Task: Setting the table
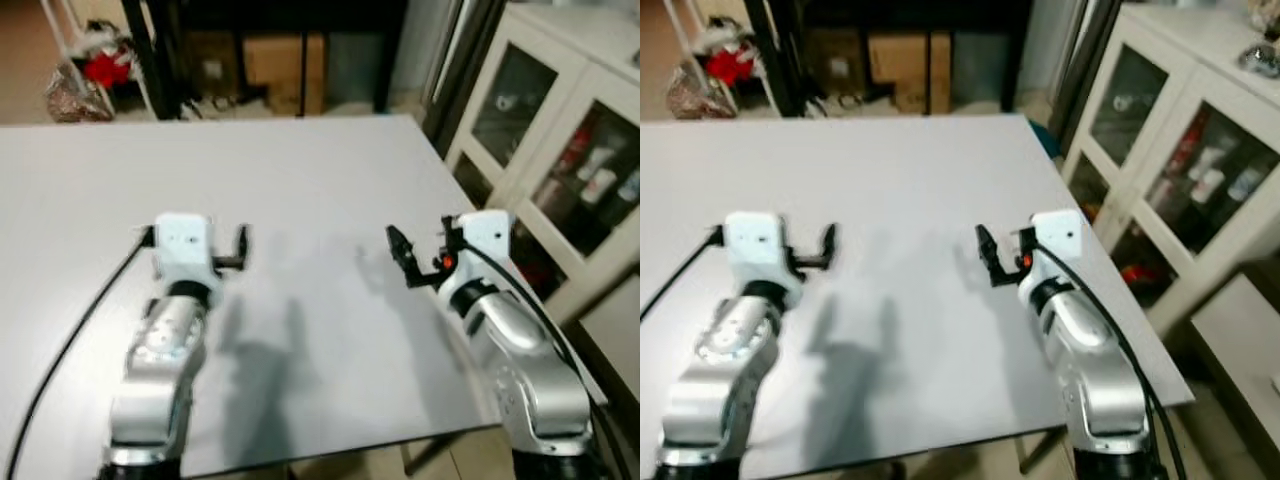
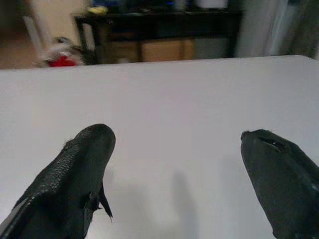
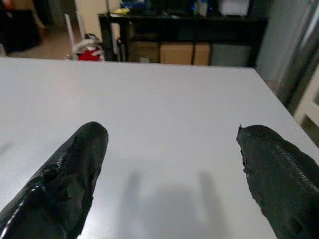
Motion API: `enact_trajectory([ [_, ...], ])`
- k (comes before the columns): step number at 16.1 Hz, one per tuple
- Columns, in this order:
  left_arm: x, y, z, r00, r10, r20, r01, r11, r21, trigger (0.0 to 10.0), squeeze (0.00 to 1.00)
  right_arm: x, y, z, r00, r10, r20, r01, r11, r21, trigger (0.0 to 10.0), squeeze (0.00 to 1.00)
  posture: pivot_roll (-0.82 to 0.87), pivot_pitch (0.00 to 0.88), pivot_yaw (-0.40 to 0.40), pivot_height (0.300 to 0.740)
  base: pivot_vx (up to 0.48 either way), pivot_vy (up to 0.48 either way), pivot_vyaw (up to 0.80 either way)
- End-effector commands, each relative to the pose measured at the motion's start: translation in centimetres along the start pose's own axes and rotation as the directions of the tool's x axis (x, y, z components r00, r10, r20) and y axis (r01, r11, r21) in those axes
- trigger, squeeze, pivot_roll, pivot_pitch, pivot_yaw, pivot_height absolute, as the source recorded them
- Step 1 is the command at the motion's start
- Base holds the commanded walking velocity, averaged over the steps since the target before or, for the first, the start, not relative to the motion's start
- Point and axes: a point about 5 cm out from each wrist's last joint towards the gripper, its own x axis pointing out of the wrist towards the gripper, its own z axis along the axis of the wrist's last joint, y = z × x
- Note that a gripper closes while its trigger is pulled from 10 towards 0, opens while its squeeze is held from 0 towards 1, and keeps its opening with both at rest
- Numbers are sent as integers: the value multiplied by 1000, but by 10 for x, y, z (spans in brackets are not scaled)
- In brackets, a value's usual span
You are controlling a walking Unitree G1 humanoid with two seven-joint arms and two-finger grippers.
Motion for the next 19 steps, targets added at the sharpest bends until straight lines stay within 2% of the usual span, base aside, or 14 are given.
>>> enact_trajectory([
  [1, 2, 0, 2, 1000, 8, -10, -7, 1000, 15, 10000, 0, 1, -6, 8, 999, -23, 33, 23, 1000, 0, 10000, 1000, 113, 0, -48, 740, 0, 0, 800],
  [2, 2, 1, 2, 1000, 19, -7, -19, 1000, 19, 10000, 0, 1, -6, 9, 999, -26, 35, 25, 1000, 2, 10000, 1000, 113, 0, -49, 740, 0, 0, 800],
  [3, -2, 5, 4, 998, 60, 10, -60, 997, -58, 10000, 0, 2, -4, 10, 1000, -12, 24, 11, 1000, 7, 10000, 1000, 112, 0, -48, 740, 0, 0, 800],
  [4, -2, 5, 6, 998, 66, 12, -65, 994, -83, 10000, 0, 2, -4, 11, 1000, 1, 16, -1, 1000, -15, 10000, 1000, 110, 0, -29, 740, 0, 0, 800],
  [5, -2, 6, 5, 997, 71, 17, -70, 997, -34, 10000, 0, 2, -3, 10, 1000, 0, 16, 0, 1000, -26, 10000, 1000, 101, 0, -19, 740, 0, 0, 800],
  [7, 1, 7, 3, 996, 89, 11, -89, 996, -25, 10000, 0, 1, -3, 10, 1000, -17, 15, 17, 999, -38, 10000, 1000, 80, 0, 0, 740, 0, 0, 800],
  [9, 6, 4, 8, 994, 96, 60, -97, 995, 20, 10000, 0, -1, -6, 9, 1000, -31, -6, 31, 999, -26, 10000, 1000, 69, 0, 0, 740, 0, 0, 800],
  [10, 6, 4, 9, 994, 97, 56, -100, 994, 49, 10000, 0, -1, -6, 10, 1000, -30, -7, 30, 999, -29, 10000, 1000, 65, 0, 1, 740, 0, 0, 800],
  [12, 6, 1, 10, 997, 56, 55, -59, 998, 39, 10000, 0, 1, -8, 13, 999, -34, 3, 34, 999, -40, 10000, 1000, 66, 0, -4, 740, 0, 0, 800],
  [13, 4, 0, 12, 997, 37, 73, -42, 997, 64, 10000, 0, 1, -9, 13, 999, -46, 12, 46, 998, -30, 10000, 1000, 64, 0, -2, 740, 0, 0, 800],
  [16, 7, 3, 12, 995, 67, 76, -74, 993, 92, 10000, 0, 2, -7, 13, 999, -49, 18, 49, 999, -6, 10000, 1000, 72, 0, 0, 740, 0, 0, 800],
  [19, 8, 6, 10, 997, 57, 56, -63, 991, 115, 10000, 0, 5, -7, 6, 997, -78, 8, 78, 997, 26, 10000, 1000, 82, 0, 10, 740, 0, 105, 800],
])
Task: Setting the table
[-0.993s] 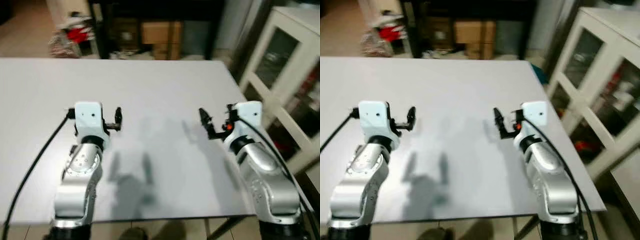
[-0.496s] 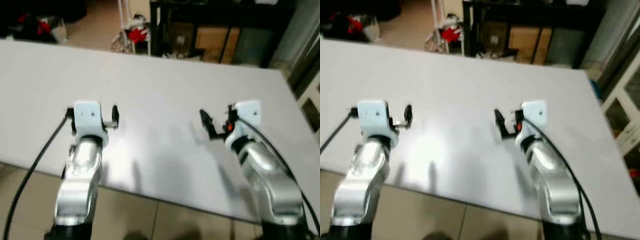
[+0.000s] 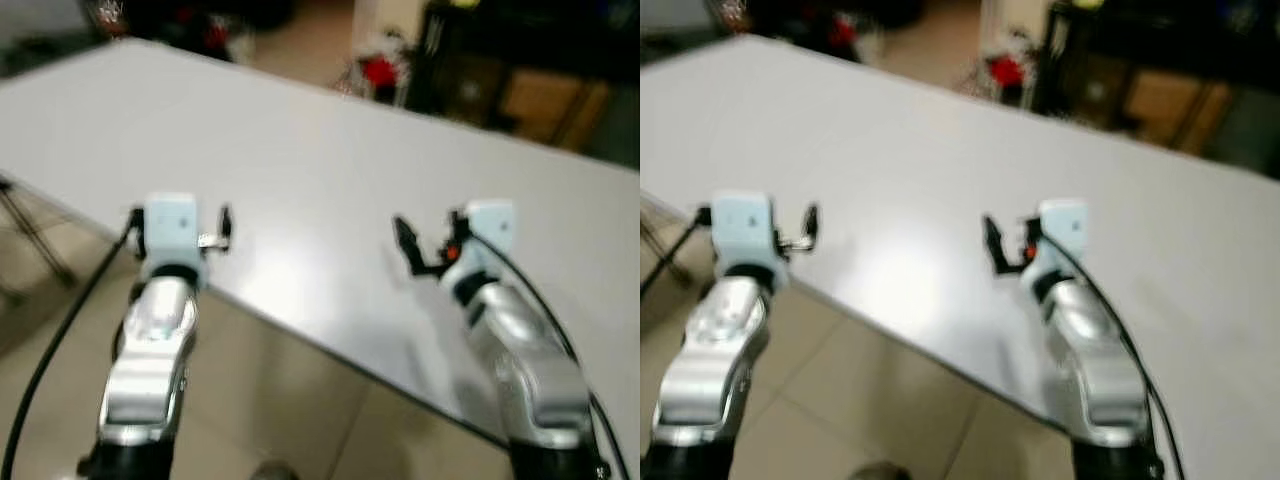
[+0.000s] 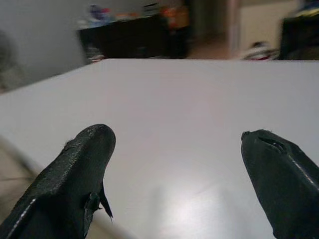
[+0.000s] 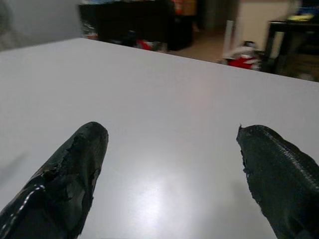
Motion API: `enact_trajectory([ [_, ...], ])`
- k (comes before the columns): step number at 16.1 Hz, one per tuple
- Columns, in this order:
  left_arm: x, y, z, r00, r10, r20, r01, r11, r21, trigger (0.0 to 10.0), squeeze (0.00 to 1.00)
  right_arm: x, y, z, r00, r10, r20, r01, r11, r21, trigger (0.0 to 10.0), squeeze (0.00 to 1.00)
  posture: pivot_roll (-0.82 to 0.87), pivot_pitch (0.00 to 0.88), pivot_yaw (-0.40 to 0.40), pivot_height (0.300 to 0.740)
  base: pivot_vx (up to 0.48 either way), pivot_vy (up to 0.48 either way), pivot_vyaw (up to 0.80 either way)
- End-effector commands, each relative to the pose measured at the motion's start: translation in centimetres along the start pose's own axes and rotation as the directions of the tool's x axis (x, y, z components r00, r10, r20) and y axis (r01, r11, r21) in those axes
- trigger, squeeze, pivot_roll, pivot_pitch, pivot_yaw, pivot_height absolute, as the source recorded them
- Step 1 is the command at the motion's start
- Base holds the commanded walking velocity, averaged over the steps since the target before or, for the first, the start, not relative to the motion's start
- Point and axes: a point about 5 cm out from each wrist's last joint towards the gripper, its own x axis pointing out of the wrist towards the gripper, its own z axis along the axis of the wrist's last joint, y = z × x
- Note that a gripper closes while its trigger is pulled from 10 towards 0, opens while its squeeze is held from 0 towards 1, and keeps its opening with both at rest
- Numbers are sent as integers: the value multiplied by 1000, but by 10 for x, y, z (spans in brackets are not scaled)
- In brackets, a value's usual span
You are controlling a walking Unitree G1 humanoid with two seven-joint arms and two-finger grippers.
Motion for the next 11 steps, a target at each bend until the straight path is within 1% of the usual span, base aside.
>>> enact_trajectory([
  [1, 0, -4, 1, 1000, -18, -2, 18, 1000, 9, 10000, 0, 2, -8, 1, 999, -53, 11, 53, 999, 12, 10000, 1000, 85, 0, 14, 740, 0, 334, 0],
  [3, 1, -5, 1, 1000, -23, -4, 23, 1000, 10, 10000, 0, 3, -12, 1, 995, -103, 7, 103, 995, 21, 10000, 1000, 83, 0, 18, 740, 0, 337, 0],
  [4, 2, -7, 2, 999, -35, -5, 35, 999, 8, 10000, 0, 5, -17, 1, 988, -156, 8, 156, 986, -51, 10000, 725, 78, 0, 22, 740, 0, 337, 0],
  [5, 3, -8, 2, 999, -41, -5, 41, 999, 7, 10000, 0, 6, -19, 1, 985, -170, 9, 170, 983, -63, 10000, 675, 78, 0, 19, 740, 0, 337, 0],
  [6, 3, -9, 1, 999, -47, -8, 47, 999, 6, 10000, 0, 7, -23, -1, 983, -184, 2, 184, 981, -65, 10000, 675, 75, 0, 20, 740, 0, 337, 0],
  [8, 3, -9, 1, 999, -46, -11, 46, 999, 2, 10000, 0, 8, -24, -2, 984, -178, -19, 177, 982, -65, 10000, 675, 80, 0, 15, 740, 0, 337, 0],
  [9, 3, -9, 1, 999, -46, -9, 46, 999, 2, 10000, 0, 9, -20, -3, 990, -141, -26, 138, 988, -72, 10000, 235, 83, 0, 13, 740, 0, 345, 0],
  [10, 3, -10, 2, 999, -46, -9, 46, 999, 6, 10000, 0, 9, -16, -2, 994, -107, -23, 105, 992, -69, 10000, 0, 85, 0, 11, 740, 0, 349, 0],
  [11, 3, -9, 2, 999, -46, -8, 46, 999, 6, 10000, 0, 10, -13, -2, 995, -97, -20, 95, 993, -71, 10000, 0, 85, 0, 10, 740, 0, 345, 0],
])
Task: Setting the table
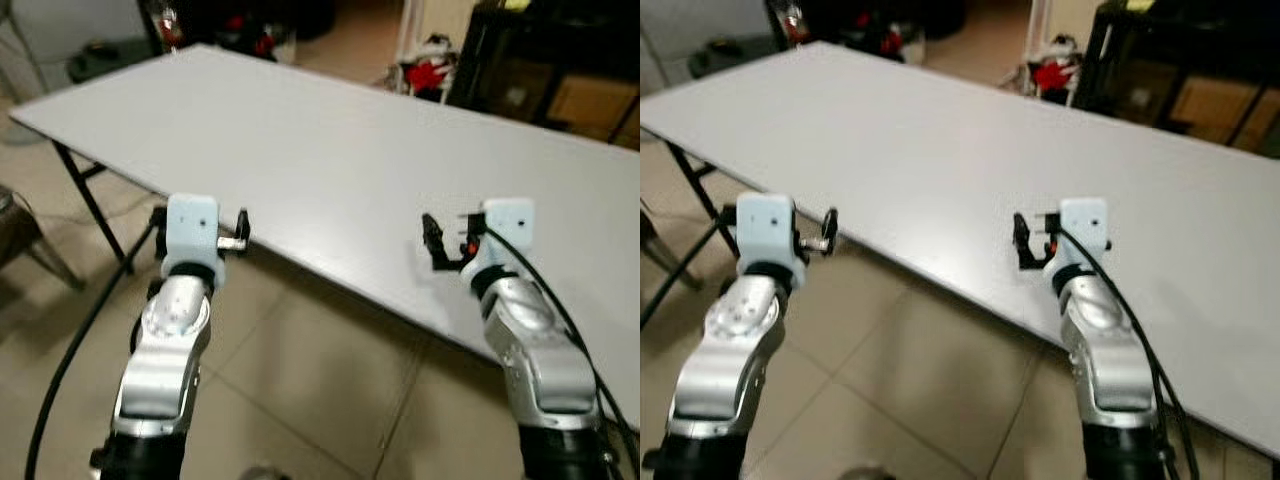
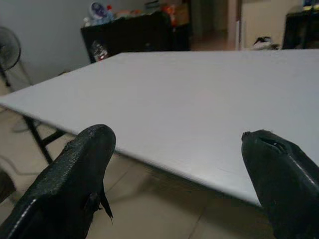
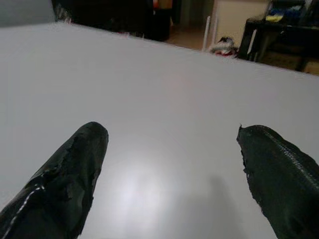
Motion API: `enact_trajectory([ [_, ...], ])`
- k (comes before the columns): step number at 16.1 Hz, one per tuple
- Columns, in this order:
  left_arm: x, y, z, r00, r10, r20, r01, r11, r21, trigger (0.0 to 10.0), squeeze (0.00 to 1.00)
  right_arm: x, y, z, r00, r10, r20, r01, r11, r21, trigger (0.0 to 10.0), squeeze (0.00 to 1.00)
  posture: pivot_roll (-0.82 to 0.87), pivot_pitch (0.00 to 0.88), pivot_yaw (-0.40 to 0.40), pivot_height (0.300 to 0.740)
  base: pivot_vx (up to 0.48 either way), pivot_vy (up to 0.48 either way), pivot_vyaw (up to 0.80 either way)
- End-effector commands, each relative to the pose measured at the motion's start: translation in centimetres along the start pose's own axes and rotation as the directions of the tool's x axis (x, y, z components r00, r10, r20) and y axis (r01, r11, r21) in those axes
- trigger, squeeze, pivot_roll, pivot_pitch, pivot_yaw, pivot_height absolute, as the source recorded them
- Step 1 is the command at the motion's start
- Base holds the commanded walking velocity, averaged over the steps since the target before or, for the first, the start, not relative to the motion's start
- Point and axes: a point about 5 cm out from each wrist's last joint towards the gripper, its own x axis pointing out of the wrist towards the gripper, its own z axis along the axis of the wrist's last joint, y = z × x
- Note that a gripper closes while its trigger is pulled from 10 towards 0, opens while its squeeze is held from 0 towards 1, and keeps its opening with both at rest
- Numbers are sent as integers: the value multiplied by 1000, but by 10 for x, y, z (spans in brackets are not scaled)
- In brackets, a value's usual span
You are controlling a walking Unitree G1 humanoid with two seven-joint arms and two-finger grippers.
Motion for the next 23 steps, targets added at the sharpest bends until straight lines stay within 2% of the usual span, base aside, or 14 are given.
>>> enact_trajectory([
  [1, 0, 5, 0, 1000, 15, 0, -15, 1000, 8, 10000, 0, 3, 12, 7, 999, 44, 28, -44, 999, 1, 10000, 0, 85, 0, 11, 740, 0, 341, 800],
  [11, 1, 5, 0, 1000, 15, -2, -15, 1000, 6, 10000, 0, 7, 11, 7, 999, 31, 20, -31, 1000, 5, 10000, 0, 83, 0, 5, 740, 0, 343, 800],
  [13, 1, 6, 0, 1000, 24, -2, -24, 1000, 2, 10000, 0, 8, 11, 6, 999, 33, 17, -33, 999, 5, 10000, 0, 87, 0, 1, 740, 0, 289, 234],
  [15, 1, 8, 2, 999, 37, 9, -36, 999, -17, 10000, 0, 9, 14, 5, 998, 56, 13, -56, 998, 40, 10000, 0, 92, 0, -4, 740, 0, 0, 0],
  [19, 1, 10, 2, 999, 35, 7, -35, 999, -17, 10000, 0, 10, 24, 5, 991, 130, 12, -130, 992, 8, 10000, 0, 101, 0, -5, 740, 68, 0, 0],
  [23, 0, 16, 0, 999, 44, 0, -44, 999, -12, 10000, 0, 14, 27, 5, 990, 137, 18, -138, 990, 3, 10000, 0, 118, 0, 8, 740, 361, 0, 781],
])
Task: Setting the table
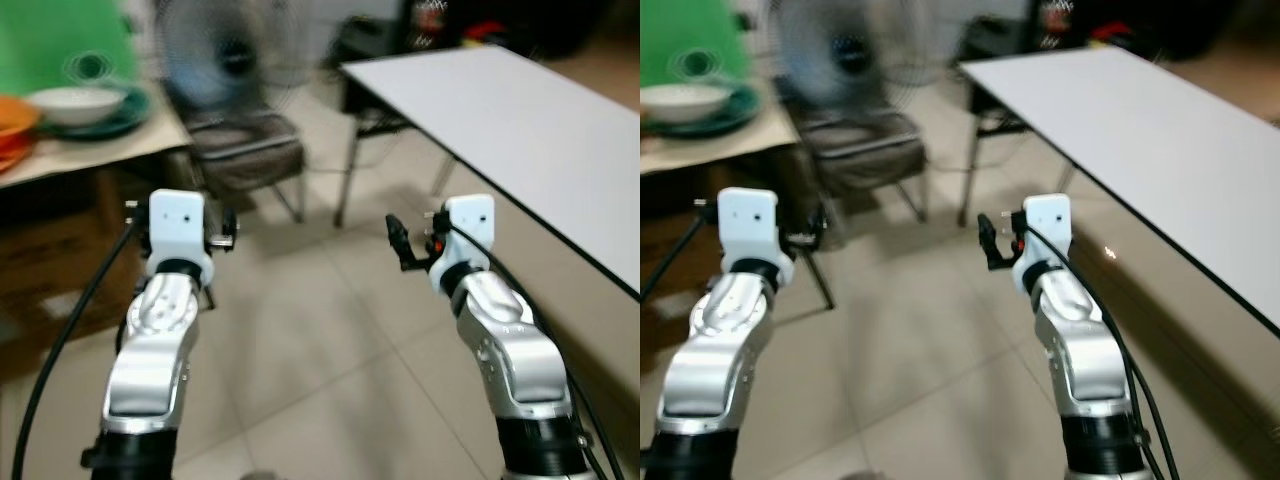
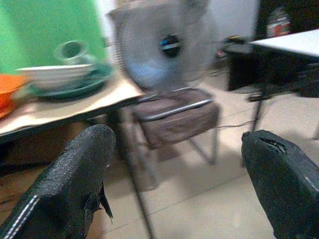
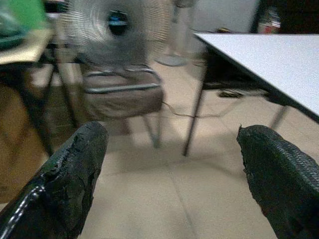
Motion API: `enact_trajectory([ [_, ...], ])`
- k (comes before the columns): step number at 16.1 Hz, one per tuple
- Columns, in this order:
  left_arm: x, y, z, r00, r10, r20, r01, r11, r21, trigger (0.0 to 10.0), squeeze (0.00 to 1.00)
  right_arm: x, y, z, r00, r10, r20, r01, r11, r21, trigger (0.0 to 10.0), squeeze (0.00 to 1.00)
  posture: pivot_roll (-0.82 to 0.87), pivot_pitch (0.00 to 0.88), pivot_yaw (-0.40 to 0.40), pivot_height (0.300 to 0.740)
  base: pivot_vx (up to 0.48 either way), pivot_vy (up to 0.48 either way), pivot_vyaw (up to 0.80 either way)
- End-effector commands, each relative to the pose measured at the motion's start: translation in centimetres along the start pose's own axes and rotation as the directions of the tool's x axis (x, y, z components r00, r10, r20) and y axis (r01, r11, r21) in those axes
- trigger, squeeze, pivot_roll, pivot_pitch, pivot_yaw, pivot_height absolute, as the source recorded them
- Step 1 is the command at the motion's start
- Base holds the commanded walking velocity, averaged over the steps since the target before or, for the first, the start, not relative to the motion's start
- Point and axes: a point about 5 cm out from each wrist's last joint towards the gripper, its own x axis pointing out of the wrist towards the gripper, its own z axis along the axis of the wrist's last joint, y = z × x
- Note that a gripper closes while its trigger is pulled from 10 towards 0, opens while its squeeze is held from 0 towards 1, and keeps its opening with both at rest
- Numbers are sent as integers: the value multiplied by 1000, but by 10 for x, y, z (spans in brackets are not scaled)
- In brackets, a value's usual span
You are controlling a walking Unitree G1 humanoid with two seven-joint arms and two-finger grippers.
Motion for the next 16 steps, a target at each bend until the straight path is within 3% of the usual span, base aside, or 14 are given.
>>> enact_trajectory([
  [1, -1, 0, 1, 1000, -6, 4, 6, 1000, -3, 10000, 0, 3, -3, 0, 1000, -14, 1, 14, 1000, -12, 10000, 0, 121, 0, 11, 740, 371, 0, 0],
  [4, -1, 3, 1, 1000, -1, 3, 1, 1000, 5, 10000, 0, 7, -3, 1, 1000, -8, 6, 8, 1000, -7, 10000, 0, 125, 0, 18, 740, 371, 0, 0],
  [7, -2, 5, 3, 1000, -19, 9, 19, 999, 28, 10000, 0, 8, 7, -1, 998, 64, 10, -64, 998, 8, 10000, 0, 138, 0, 36, 740, 375, 0, 0],
  [16, -10, 8, 5, 999, -38, 12, 37, 997, 74, 10000, 0, 14, 16, 1, 993, 111, 41, -111, 994, -2, 10000, 0, 171, 0, 24, 740, 373, 0, 777],
])
